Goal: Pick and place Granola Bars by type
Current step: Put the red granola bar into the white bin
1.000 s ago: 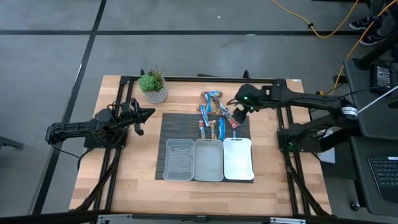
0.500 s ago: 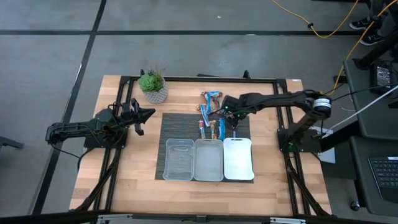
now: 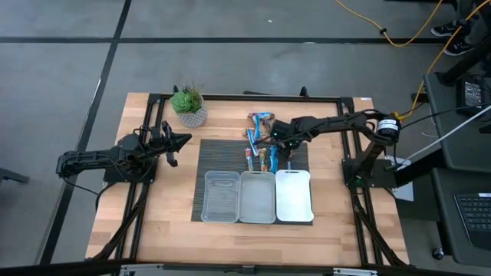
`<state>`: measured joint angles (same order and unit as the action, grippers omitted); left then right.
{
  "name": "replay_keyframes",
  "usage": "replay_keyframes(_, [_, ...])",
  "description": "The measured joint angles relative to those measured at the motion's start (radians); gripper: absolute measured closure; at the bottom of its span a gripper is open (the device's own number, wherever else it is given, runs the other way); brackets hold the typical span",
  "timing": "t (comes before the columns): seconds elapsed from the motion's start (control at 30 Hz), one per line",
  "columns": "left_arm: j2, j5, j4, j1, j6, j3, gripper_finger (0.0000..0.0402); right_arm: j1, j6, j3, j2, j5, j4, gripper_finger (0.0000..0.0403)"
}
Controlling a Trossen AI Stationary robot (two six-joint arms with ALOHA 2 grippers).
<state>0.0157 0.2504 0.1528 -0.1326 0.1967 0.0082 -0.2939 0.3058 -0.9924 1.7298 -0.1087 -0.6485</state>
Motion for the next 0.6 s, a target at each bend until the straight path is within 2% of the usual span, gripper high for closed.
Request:
replay_keyframes(0.17, [0.000, 0.000, 0.000, 0.000, 0.000, 0.000, 0.0393, -0.005, -0.002, 0.000, 0.000, -0.001, 0.002, 0.0195])
replay_keyframes(0.47, [0.000, 0.000, 0.000, 0.000, 0.000, 0.000, 0.0390, -0.005, -0.013, 0.000, -0.011, -0.002, -0.042, 0.0353])
replay_keyframes(0.6, [0.000, 0.000, 0.000, 0.000, 0.000, 0.000, 0.0393, -0.005, -0.027, 0.000, -0.037, -0.003, -0.112, 0.0386])
